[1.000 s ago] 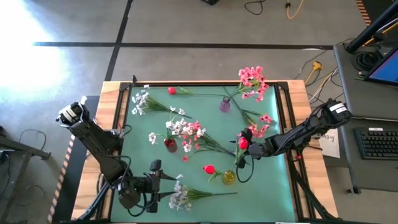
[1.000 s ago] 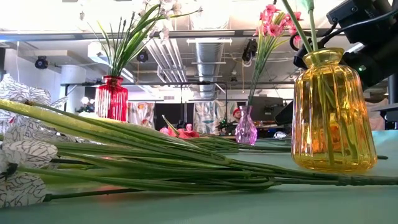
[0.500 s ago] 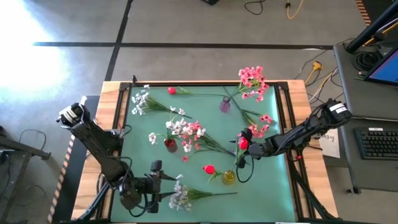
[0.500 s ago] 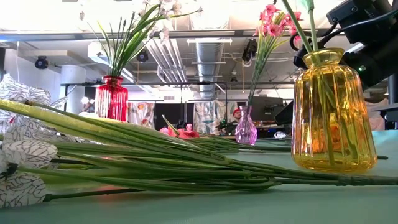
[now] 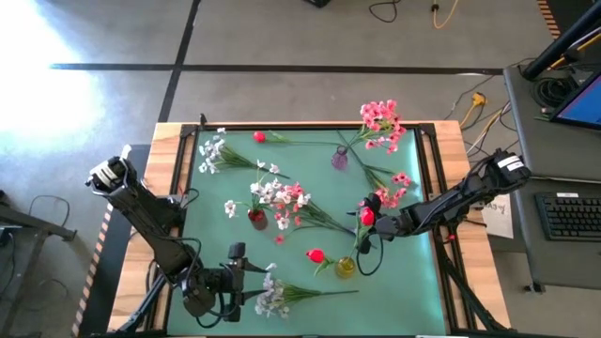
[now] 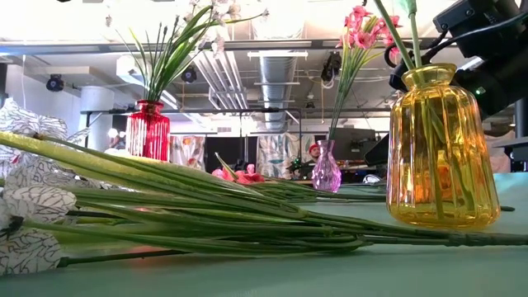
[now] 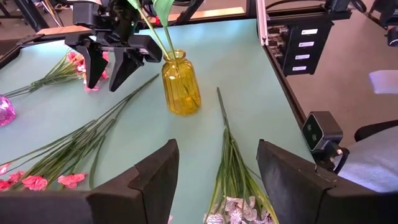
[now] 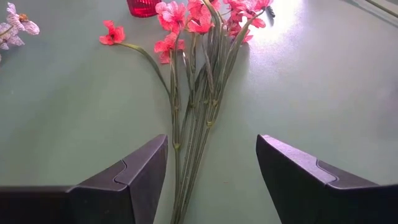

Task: Sort flowers into vase by color
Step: Put the left pink flower into the purple flower vase

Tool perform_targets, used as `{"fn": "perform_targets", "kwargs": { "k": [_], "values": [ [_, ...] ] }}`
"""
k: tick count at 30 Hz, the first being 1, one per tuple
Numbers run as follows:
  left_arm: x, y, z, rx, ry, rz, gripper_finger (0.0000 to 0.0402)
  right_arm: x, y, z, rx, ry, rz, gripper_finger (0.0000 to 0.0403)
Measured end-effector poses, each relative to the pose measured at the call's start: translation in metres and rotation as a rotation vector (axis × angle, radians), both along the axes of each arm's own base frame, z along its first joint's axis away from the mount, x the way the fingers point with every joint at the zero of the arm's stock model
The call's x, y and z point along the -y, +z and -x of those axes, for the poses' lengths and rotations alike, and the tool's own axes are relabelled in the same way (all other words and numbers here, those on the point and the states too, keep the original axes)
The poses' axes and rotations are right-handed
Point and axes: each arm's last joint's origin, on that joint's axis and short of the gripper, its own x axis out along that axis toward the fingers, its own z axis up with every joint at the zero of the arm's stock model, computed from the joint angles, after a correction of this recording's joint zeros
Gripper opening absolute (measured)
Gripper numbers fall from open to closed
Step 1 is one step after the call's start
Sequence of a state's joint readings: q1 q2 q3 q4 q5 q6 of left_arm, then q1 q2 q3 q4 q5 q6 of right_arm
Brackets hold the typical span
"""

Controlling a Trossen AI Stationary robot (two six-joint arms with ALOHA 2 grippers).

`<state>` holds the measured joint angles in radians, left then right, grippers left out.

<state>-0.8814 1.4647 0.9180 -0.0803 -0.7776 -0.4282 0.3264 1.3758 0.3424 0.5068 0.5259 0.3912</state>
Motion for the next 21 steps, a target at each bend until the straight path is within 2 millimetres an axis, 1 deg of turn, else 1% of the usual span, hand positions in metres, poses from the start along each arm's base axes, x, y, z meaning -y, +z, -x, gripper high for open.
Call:
{"fn": "perform_targets", "kwargs": {
  "k": [17,21],
  "values": [
    [-0.0059,0.0003,-0.0064,0.003,0.028,0.002,0.0204,0.0,0.0001,-0.0001,0.001,0.0,0.0,0.0238],
    [-0.0058,0.0004,-0.0065,0.004,0.028,0.004,0.0204,-0.0009,0.0033,-0.0026,0.03,0.001,-0.009,0.0238]
  ]
}}
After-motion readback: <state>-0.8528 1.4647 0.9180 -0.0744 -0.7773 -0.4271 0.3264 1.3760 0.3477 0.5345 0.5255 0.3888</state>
